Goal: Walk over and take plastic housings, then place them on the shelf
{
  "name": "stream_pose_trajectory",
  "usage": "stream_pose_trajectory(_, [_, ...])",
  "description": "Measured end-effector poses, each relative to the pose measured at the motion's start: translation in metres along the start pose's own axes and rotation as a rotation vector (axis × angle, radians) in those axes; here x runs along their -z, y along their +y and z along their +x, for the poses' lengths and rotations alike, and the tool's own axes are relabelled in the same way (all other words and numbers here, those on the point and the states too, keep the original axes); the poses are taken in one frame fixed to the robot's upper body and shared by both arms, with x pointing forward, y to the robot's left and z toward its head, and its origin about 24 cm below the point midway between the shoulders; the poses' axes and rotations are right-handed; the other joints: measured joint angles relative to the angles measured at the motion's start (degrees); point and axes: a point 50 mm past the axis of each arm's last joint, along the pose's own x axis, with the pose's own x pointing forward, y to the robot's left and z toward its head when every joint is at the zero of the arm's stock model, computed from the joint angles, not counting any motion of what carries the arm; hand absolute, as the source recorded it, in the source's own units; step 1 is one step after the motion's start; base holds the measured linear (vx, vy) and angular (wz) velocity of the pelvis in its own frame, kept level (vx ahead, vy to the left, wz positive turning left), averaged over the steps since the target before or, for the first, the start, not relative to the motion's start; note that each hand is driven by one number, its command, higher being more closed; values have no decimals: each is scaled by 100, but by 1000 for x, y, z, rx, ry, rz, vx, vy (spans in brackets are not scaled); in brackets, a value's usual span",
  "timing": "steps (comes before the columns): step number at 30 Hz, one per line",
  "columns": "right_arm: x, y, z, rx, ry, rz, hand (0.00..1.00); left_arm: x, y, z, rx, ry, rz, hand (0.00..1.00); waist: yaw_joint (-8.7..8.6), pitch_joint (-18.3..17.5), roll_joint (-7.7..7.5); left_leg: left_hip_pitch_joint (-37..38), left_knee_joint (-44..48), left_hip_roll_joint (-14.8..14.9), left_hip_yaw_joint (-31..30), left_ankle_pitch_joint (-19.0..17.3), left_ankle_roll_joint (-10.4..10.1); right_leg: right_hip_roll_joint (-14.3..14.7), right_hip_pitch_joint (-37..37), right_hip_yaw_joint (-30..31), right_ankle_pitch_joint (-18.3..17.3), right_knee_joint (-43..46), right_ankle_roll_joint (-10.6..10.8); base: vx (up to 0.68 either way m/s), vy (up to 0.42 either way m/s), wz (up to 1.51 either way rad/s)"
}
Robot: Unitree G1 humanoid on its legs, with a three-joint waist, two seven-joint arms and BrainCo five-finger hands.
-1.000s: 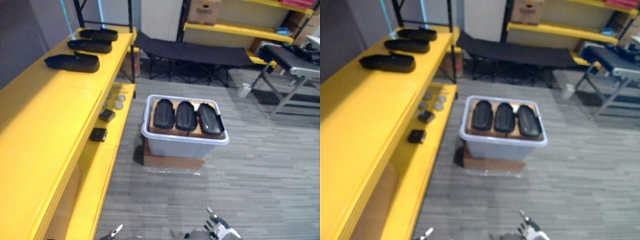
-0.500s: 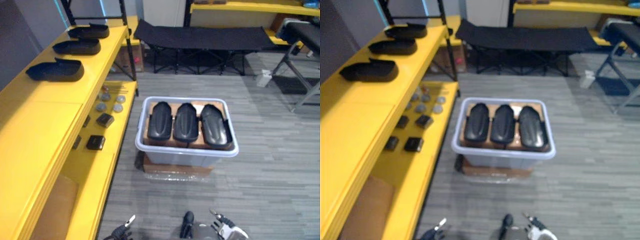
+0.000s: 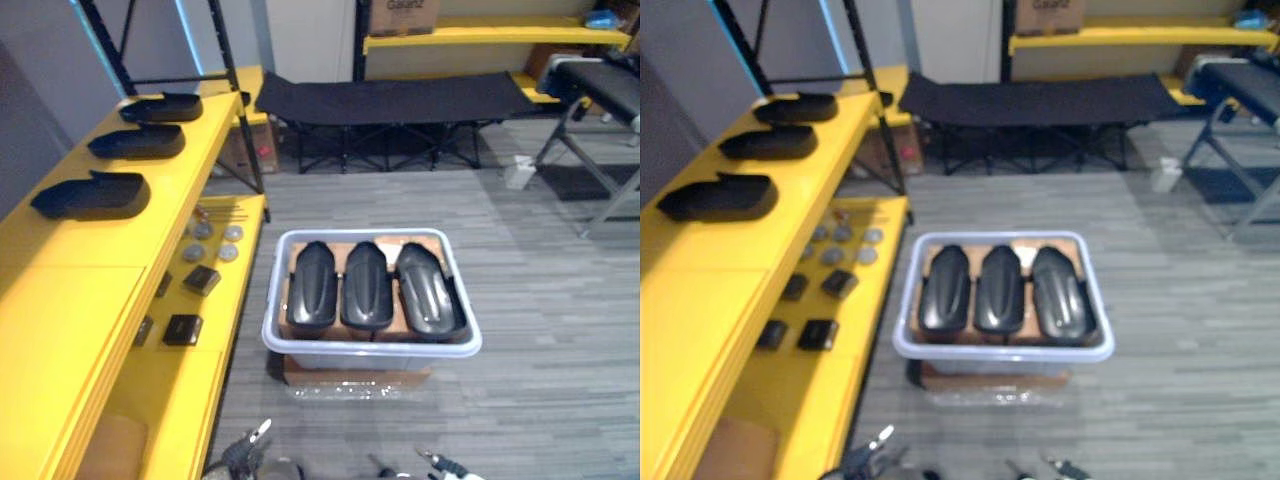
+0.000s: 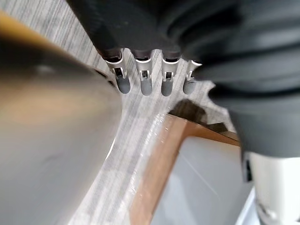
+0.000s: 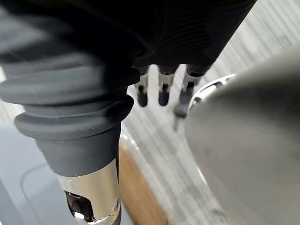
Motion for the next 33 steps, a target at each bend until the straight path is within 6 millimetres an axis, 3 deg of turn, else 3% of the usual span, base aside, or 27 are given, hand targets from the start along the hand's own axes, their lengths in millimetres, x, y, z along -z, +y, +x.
stream_pose_trajectory(6, [0,-1,-1,-21,-24,-37,0,-6,2,1,-21,-3,40,0,-20,14,10,395,-248,-232,-105,44,71,-167,405,-184,31,-70,49,188,49,13])
stream_pose_trajectory(10, [-13,8,-1,-65,-108,-238,0,-8,0,1,-15,1,52,0,-16,20,-11,384,-381,-221,-274,64,102,-156,402,-311,31,-73,48,101,6,18])
stream_pose_trajectory(14, [-37,58,-10,-314,-316,-586,0,-3,0,1,-11,24,76,0,-15,13,-65,396,-463,-183,-344,65,100,-112,405,-316,33,-73,48,45,-1,6])
stream_pose_trajectory(16, [-61,105,-32,-530,-495,-732,0,-3,1,1,-14,24,79,0,-13,-28,-162,403,-482,-171,-340,67,98,-104,398,-313,33,-73,47,0,0,0])
stream_pose_trajectory(17, [-66,116,-39,-582,-534,-762,0,-3,1,0,-15,24,80,0,-7,-44,-189,410,-499,-169,-340,69,97,-102,397,-312,33,-73,47,0,0,0])
stream_pose_trajectory(19, [-86,154,-73,-802,-700,-825,0,-2,5,-1,-26,20,75,0,8,-92,-313,458,-591,-174,-335,87,112,-102,394,-304,35,-72,47,0,0,0])
stream_pose_trajectory(22, [-114,175,-122,-1057,-889,-760,0,-1,16,-3,-55,11,44,0,-6,-171,-460,492,-642,-181,-318,88,113,-105,383,-289,57,-71,69,-1,20,-5])
stream_pose_trajectory(25, [-167,173,-173,-1188,-1145,-657,0,0,29,-7,-83,5,39,0,-30,-241,-567,515,-641,-177,-293,96,125,-103,382,-285,138,-70,78,-22,26,-6])
stream_pose_trajectory(27, [-216,164,-201,-1092,-1361,-518,0,-1,31,-7,-91,1,40,0,-30,-231,-552,573,-647,-166,-214,110,148,-98,393,-283,246,-71,81,-64,40,-15])
stream_pose_trajectory(29, [-250,149,-223,-967,-1526,-321,0,-1,31,-8,-93,-4,42,0,-28,-222,-531,588,-652,-169,-197,123,168,-99,384,-293,322,-71,71,-84,45,-8])
stream_pose_trajectory(30, [-266,133,-232,-882,-1599,-184,0,0,32,-8,-92,-6,43,0,-35,-215,-520,591,-689,-167,-201,152,212,-92,365,-298,397,-68,75,-87,51,1])
stream_pose_trajectory(33, [-281,101,-233,-667,-1663,39,0,0,32,-9,-72,-8,52,0,-58,-216,-508,591,-809,-166,-187,205,268,-100,191,-302,426,126,56,-80,47,-3])
